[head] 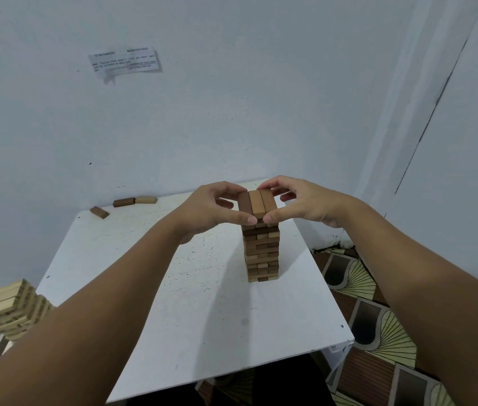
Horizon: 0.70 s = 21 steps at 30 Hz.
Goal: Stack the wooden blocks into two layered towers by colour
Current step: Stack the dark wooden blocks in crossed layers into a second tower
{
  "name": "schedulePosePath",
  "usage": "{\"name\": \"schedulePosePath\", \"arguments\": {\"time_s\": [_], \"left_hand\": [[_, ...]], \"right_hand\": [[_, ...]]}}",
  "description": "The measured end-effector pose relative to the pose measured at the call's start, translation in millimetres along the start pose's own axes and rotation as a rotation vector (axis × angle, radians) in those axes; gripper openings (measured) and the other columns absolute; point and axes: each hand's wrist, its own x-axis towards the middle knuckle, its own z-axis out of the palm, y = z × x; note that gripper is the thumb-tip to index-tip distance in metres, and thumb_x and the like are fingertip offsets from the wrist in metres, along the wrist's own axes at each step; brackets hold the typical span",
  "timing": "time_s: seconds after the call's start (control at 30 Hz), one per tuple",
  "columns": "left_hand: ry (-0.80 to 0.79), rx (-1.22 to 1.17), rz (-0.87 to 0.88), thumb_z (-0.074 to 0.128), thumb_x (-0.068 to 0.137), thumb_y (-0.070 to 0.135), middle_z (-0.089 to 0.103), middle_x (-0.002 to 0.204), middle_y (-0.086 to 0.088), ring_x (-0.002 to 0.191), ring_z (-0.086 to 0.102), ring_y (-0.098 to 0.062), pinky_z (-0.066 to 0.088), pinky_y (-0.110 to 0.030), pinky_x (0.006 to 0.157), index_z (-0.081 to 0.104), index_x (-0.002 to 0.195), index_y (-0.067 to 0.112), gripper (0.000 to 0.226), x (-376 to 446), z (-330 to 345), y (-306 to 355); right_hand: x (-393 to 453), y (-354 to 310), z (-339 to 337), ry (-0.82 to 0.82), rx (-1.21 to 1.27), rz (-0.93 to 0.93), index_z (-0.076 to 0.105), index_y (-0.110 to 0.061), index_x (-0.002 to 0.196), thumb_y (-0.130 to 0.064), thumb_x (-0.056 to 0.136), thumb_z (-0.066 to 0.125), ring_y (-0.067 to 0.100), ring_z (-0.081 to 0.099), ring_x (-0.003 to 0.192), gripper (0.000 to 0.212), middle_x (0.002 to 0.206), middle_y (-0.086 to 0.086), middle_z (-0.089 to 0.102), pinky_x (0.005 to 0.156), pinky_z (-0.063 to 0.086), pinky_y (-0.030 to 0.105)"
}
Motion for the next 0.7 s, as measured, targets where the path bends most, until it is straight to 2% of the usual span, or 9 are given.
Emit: {"name": "schedulePosePath", "arguments": {"time_s": [0.13,0.47,0.53,0.6,0.67,0.7], "left_hand": [[0.007,-0.014,0.002,0.097,0.067,0.030,0.073,0.114,0.015,0.111,0.066,-0.014,0.055,-0.036,0.093,0.069,0.120,0.031,0.060,0,2,0],[0.021,0.006,-0.007,0.096,0.068,0.034,0.072,0.115,0.012,0.115,0.064,-0.017,0.055,-0.045,0.100,0.068,0.119,0.033,0.059,-1,6,3],[0.013,0.021,-0.013,0.096,0.063,0.039,0.069,0.120,0.011,0.118,0.062,-0.017,0.053,-0.046,0.101,0.064,0.125,0.034,0.069,-1,5,4],[-0.006,0.023,-0.033,0.095,0.061,0.043,0.063,0.129,0.010,0.125,0.057,-0.016,0.051,-0.041,0.100,0.053,0.139,0.037,0.089,-3,3,6],[-0.011,-0.022,-0.047,0.095,0.060,0.045,0.056,0.137,0.006,0.129,0.052,-0.017,0.045,-0.036,0.098,0.039,0.152,0.039,0.107,-7,-1,8],[0.002,-0.056,-0.048,0.093,0.061,0.045,0.054,0.141,0.004,0.130,0.051,-0.018,0.042,-0.036,0.100,0.034,0.155,0.039,0.111,-8,-5,9]], "right_hand": [[0,-1,1,-0.012,0.005,0.006,0.059,-0.050,0.127,-0.049,0.065,0.090,0.012,0.048,0.126,0.069,0.134,-0.011,0.054,0.102,0.045,0.037],[-3,-5,4,-0.013,-0.005,0.023,0.058,-0.048,0.129,-0.047,0.065,0.088,0.016,0.048,0.127,0.071,0.133,-0.010,0.054,0.109,0.045,0.043],[-5,-6,4,-0.010,-0.028,0.034,0.054,-0.048,0.136,-0.052,0.064,0.088,0.018,0.046,0.131,0.079,0.136,-0.010,0.051,0.109,0.044,0.042],[-8,-10,4,0.005,-0.053,0.052,0.044,-0.048,0.147,-0.066,0.063,0.083,0.019,0.040,0.138,0.095,0.145,-0.008,0.046,0.114,0.039,0.043],[-10,-20,4,0.038,-0.039,0.055,0.036,-0.047,0.154,-0.084,0.064,0.069,0.019,0.035,0.144,0.103,0.156,-0.005,0.039,0.119,0.029,0.042],[-10,-26,4,0.055,-0.021,0.050,0.036,-0.046,0.154,-0.090,0.068,0.061,0.017,0.031,0.148,0.100,0.160,-0.007,0.035,0.120,0.024,0.042]]}}
